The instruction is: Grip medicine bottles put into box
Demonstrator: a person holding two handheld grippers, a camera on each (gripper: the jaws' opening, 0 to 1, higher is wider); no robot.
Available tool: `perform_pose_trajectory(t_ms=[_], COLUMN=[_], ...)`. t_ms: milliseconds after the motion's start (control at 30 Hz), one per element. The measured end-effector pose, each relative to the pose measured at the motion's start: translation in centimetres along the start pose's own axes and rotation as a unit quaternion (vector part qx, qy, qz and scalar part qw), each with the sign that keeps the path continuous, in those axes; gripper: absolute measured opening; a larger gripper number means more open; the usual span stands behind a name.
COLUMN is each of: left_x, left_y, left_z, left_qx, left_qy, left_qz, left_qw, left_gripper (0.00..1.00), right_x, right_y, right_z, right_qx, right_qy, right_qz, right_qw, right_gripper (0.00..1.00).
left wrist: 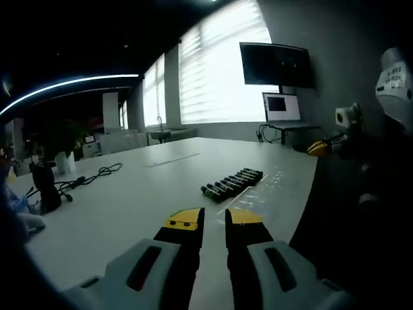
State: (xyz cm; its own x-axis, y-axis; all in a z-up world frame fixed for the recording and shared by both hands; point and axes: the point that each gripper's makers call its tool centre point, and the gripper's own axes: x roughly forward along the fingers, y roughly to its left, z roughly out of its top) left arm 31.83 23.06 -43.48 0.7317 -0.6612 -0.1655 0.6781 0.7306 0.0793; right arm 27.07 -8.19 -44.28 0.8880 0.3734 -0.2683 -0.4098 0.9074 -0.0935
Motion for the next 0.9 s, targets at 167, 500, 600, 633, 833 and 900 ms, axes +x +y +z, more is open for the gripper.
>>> perform_pose_trajectory(t_ms=[167,500,600,633,833,900], left_x=[0.2,1.4,1.7,1.8,2.2,2.2], left_y=[0.0,-0.4,-0.3,-0.1,1.1,1.3], left_z=[-0.7,-0.6,-0.5,-0.5,-0.9,-0.9], left_qx=[0.001,0.012,0.014,0.015,0.020,0.017], left_qy=[0.003,-0.003,-0.010,-0.010,-0.007,-0.009], left_qz=[-0.003,-0.025,-0.031,-0.031,-0.027,-0.028], left_qw=[1.0000,0.9996,0.9994,0.9993,0.9994,0.9994], left_gripper=[0.07,0.07,0.07,0.07,0.07,0.07], right_x=[0.1,0.2,0.3,0.3,0.8,0.9], right_y=[-0.1,-0.1,-0.3,-0.4,-0.3,-0.3], right_z=[-0.1,0.1,0.4,0.5,0.9,0.8], right_qx=[-0.010,0.018,0.016,0.013,-0.007,-0.015], right_qy=[0.001,0.007,0.010,0.010,0.011,0.014], right_qz=[0.001,-0.001,-0.004,-0.005,-0.004,-0.004], right_qw=[0.9999,0.9998,0.9998,0.9999,0.9999,0.9998], right_gripper=[0.04,0.03,0.02,0.03,0.04,0.04])
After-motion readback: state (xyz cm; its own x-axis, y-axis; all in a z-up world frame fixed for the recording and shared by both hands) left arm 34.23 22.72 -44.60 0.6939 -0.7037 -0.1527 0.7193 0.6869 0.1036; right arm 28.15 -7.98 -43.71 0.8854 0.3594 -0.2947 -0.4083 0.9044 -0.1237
